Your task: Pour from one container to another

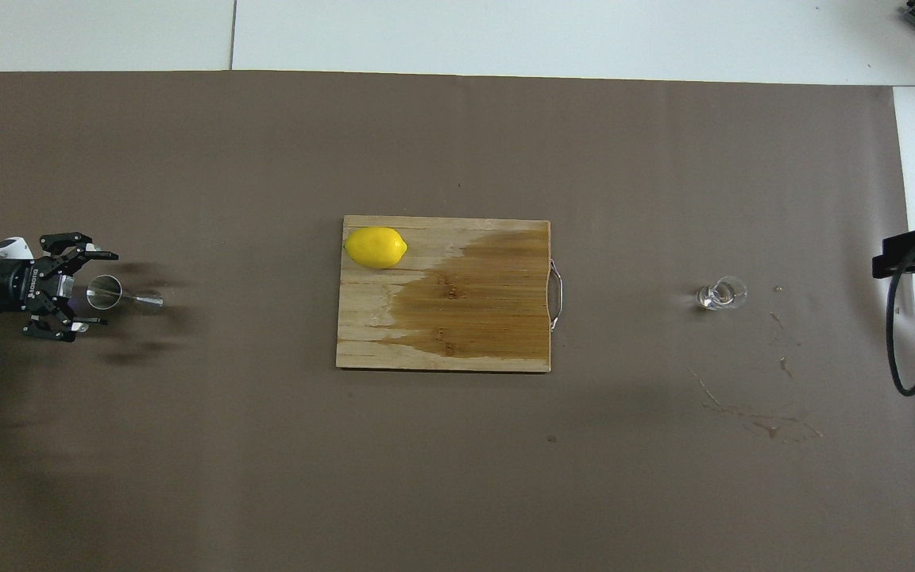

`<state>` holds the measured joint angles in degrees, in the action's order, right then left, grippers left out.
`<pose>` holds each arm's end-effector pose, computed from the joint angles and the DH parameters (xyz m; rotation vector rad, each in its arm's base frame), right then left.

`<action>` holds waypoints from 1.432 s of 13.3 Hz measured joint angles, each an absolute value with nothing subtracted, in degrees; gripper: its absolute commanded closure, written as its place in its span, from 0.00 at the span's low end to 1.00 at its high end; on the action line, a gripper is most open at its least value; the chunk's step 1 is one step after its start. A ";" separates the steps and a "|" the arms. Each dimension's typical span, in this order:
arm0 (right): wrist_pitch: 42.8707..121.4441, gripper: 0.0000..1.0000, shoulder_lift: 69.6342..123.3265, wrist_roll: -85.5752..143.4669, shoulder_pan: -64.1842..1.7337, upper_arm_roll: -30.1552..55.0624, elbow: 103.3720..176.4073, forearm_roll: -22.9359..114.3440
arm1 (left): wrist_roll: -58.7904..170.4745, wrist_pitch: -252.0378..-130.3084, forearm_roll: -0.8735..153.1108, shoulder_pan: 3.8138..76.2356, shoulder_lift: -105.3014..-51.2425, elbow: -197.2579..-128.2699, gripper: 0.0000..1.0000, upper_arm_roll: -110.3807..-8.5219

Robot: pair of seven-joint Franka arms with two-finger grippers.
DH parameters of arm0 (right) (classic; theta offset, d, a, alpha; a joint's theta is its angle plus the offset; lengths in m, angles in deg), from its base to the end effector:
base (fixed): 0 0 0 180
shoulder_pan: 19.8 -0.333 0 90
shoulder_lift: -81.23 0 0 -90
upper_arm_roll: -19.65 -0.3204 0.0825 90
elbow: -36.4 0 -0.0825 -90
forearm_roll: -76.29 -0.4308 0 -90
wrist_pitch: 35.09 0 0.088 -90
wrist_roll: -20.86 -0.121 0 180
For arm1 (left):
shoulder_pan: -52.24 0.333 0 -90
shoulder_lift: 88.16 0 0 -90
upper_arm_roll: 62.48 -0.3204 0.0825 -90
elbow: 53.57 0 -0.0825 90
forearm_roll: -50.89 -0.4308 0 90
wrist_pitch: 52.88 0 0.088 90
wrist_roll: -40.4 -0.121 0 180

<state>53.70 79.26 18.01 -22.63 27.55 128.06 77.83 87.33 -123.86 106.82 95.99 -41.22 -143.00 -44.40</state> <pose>0.5853 -0.0565 0.6183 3.1122 -0.2158 -0.0257 0.6133 0.1918 0.1966 1.2389 1.1664 -1.3385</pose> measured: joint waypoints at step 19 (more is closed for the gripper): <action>53.71 0.00 79.29 18.01 -22.62 27.55 128.06 77.83 | 87.45 -124.09 106.63 96.07 -41.23 -143.00 0.38 -44.37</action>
